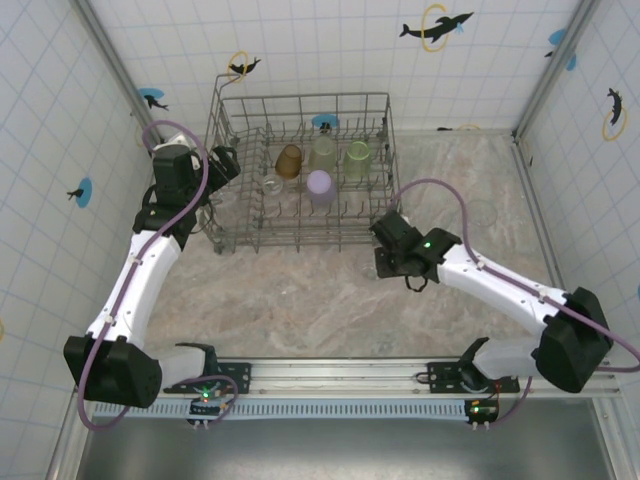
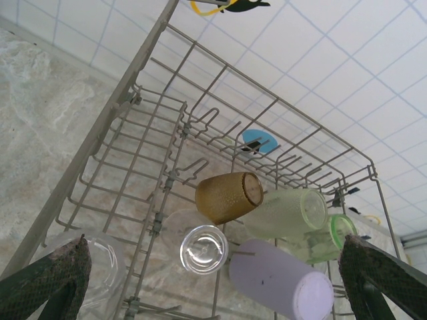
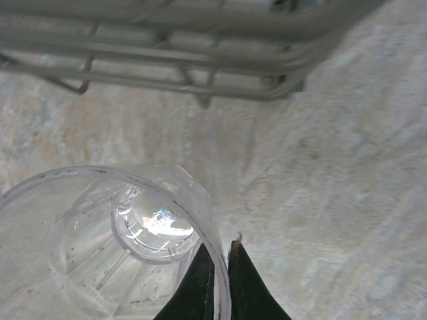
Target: Load the cups into the dish rack
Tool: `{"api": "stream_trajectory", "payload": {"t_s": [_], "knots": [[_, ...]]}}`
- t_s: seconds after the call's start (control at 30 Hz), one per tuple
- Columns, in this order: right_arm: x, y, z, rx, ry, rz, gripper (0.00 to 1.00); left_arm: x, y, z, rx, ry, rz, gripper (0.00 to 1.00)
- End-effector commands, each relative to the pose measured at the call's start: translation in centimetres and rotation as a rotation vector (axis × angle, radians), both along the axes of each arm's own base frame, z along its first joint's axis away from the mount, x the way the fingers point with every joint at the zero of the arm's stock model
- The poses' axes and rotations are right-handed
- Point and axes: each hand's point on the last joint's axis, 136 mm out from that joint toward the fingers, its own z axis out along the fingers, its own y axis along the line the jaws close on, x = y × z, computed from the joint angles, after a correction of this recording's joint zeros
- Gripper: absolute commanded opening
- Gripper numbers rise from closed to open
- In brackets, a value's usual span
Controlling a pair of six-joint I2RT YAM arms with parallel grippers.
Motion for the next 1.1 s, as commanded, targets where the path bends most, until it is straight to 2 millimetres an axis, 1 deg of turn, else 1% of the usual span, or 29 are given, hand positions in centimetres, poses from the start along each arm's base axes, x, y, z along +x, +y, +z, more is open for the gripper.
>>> {"api": "stream_trajectory", "payload": {"t_s": [0.0, 0.17, 0.23, 0.4, 0.5, 0.73, 0.83, 0.97, 1.07], "knots": [[0.0, -2.9, 0.8, -0.04, -0.008, -0.045, 0.0, -0.5, -0.6, 1.6, 0.014, -0.039, -0.041, 0.98], [0.8, -6.5, 1.7, -0.095, -0.009, -0.136, 0.0, -0.4, -0.8, 1.5, 0.012, -0.035, -0.048, 0.98], [1.3, -7.0, 2.9, -0.088, -0.029, -0.151, 0.0, -0.4, -0.8, 1.4, 0.012, -0.033, -0.049, 0.98], [2.6, -4.8, 7.5, 0.031, -0.102, -0.108, 0.0, -0.4, -0.8, 1.5, 0.015, -0.032, -0.051, 0.98], [3.2, -4.1, 10.1, 0.062, -0.131, -0.092, 0.0, -0.3, -0.9, 1.3, 0.012, -0.027, -0.053, 0.98], [4.0, -3.6, 13.8, 0.08, -0.19, -0.08, 0.0, -0.2, -1.0, 1.2, 0.01, -0.023, -0.057, 0.98], [4.6, -3.2, 15.9, 0.094, -0.221, -0.07, 0.0, 0.0, -1.0, 1.4, 0.01, -0.022, -0.059, 0.98], [5.6, -2.2, 18.9, 0.126, -0.27, -0.05, 0.0, 0.1, -1.1, 1.6, 0.012, -0.025, -0.062, 0.98], [6.5, -1.1, 19.9, 0.155, -0.292, -0.028, 0.0, 0.2, -1.1, 1.7, 0.016, -0.026, -0.063, 0.98]]}}
